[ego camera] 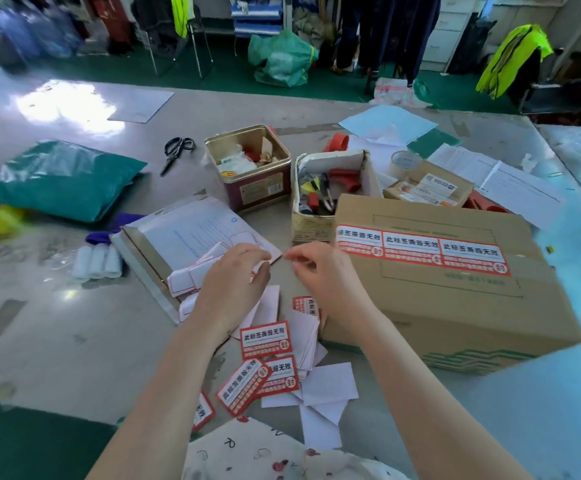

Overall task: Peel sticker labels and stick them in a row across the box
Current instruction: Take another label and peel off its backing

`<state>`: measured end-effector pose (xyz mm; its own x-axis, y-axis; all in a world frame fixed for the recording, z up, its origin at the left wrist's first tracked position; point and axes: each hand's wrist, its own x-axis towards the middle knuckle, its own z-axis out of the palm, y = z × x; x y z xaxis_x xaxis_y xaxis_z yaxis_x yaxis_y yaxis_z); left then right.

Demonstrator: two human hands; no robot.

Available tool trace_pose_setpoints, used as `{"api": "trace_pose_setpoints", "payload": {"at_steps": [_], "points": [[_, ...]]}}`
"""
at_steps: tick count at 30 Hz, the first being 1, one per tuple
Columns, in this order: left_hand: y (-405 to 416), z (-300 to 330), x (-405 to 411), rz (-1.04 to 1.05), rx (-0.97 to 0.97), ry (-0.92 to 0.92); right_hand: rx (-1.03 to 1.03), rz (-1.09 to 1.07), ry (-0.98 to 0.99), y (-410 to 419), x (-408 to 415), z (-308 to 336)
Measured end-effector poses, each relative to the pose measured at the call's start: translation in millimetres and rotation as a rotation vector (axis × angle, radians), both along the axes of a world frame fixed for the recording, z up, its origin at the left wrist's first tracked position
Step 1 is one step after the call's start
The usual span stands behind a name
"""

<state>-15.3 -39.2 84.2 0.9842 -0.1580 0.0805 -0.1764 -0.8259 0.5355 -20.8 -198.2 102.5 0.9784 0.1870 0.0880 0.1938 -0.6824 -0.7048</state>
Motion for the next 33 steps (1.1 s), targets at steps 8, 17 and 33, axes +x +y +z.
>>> {"api": "trace_pose_setpoints", "payload": {"at_steps": [8, 17, 33], "points": [[50, -39, -9, 0.131, -0.061, 0.219, 0.03, -0.033, 0.16, 49, 1, -45], [49, -93, -23, 0.091, 0.003, 0.504, -0.088, -0.294, 0.489, 46, -18, -110], [51, -108, -15, 0.267, -0.311, 0.667, 0.022, -0.324, 0.43, 47, -18, -102]]}}
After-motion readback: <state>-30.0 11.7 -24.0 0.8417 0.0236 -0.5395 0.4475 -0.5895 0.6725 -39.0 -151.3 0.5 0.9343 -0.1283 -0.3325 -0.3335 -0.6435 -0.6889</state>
